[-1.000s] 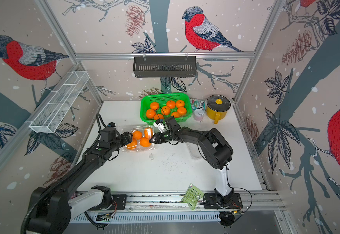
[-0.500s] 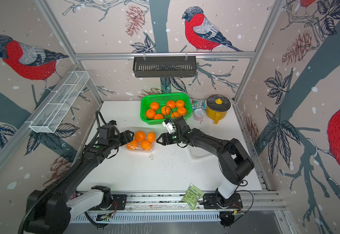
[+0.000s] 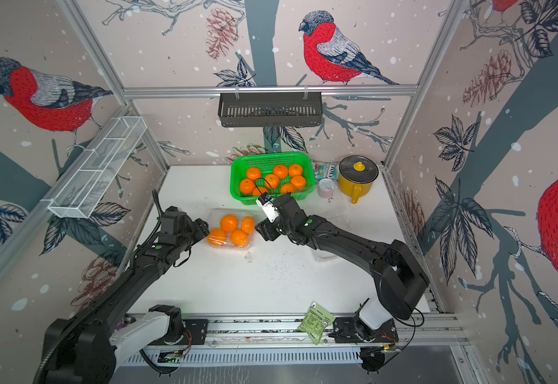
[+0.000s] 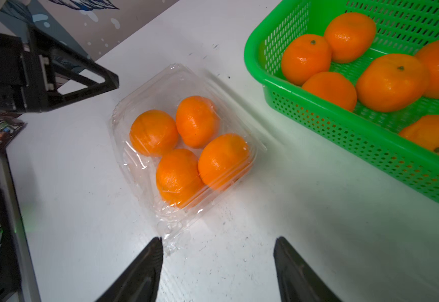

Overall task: Take oranges out of containers
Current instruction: Adjust the packing box at the center of the board.

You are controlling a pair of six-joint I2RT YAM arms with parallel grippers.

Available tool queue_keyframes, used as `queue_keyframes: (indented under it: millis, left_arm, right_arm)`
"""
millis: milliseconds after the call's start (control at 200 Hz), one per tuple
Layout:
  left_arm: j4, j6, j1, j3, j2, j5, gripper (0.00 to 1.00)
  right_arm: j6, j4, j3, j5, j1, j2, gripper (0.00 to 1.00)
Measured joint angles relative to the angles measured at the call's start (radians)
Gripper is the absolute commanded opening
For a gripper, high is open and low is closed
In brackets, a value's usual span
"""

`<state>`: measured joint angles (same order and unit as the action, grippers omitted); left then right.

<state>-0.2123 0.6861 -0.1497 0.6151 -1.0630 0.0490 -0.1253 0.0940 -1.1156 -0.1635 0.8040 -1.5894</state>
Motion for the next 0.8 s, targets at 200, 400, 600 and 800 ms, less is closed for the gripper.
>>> queue_keyframes:
  millis: [200, 400, 600, 800]
  left_arm:
    - [0.022, -0.004, 0.002, 0.068, -0.058, -0.040, 0.69]
    - [0.014, -0.033, 0.002, 0.100, -0.141, -0.106, 0.65]
    - [0.006, -0.039, 0.002, 0.077, -0.183, -0.133, 0.58]
    - [0.016, -0.040, 0.002, 0.069, -0.207, -0.135, 0.54]
  right_arm:
    - [-0.037, -0.035, -0.169, -0.029, 0.007, -0.159, 0.56]
    - [-0.136, -0.088, -0.198, -0.124, 0.021, -0.234, 0.49]
    - [-0.219, -0.172, -0.122, -0.208, 0.040, -0.239, 0.45]
    - [-0.245, -0.216, -0.069, -0.249, 0.043, -0.252, 0.42]
